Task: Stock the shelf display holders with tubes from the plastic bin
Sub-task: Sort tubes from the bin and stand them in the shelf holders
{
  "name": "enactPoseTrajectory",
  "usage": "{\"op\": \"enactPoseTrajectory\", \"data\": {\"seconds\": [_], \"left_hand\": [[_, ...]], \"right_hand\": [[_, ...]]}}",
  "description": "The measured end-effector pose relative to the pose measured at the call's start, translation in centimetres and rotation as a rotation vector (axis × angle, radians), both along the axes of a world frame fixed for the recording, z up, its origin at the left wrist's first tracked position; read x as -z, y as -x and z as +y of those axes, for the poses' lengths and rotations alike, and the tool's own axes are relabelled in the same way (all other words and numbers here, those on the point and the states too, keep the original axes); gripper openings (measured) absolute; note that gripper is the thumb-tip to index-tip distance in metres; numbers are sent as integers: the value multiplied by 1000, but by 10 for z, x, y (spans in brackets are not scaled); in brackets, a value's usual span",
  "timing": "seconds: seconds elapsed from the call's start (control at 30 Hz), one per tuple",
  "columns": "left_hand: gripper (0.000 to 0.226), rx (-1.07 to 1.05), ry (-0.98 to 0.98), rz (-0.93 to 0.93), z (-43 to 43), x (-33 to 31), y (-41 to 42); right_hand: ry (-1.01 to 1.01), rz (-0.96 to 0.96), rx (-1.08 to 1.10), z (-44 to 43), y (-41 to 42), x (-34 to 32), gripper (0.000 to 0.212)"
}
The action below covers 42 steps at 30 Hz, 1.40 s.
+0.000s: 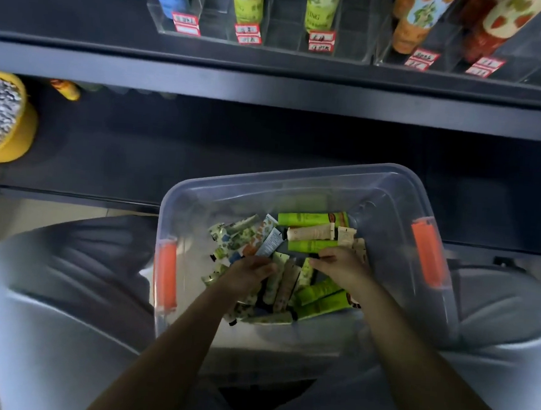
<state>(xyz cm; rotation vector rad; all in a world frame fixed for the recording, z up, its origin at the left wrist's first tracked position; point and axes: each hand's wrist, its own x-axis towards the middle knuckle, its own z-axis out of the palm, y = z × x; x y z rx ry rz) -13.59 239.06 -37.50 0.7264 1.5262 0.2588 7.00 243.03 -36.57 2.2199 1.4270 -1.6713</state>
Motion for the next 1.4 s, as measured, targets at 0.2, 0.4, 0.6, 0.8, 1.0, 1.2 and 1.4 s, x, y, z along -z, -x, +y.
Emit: {"op": "enactPoseTrajectory", "data": {"seconds": [0.2,0.4,0.6,0.8,1.0,1.2,1.4], "left_hand": [[62,-38,-8,-61,2,17,5],[35,76,-58,-22,8,10,0],[31,167,-124,67,2,12,-8],[17,109,-128,90,2,11,-13],[12,-253,-45,-28,1,-1,1],[39,-417,55,-163,-10,-6,1],[31,-482,22,-240,-12,-16,1]], "right_hand": [[66,35,-5,0,0,5,47],[104,22,-54,3,2,7,50],[121,42,-80,1,9,7,47],[96,65,-98,1,6,4,35],[76,-8,-109,0,13,13,28],[56,-35,44,-3,24,23,24],[0,-164,-16,-8,30,23,30]]}}
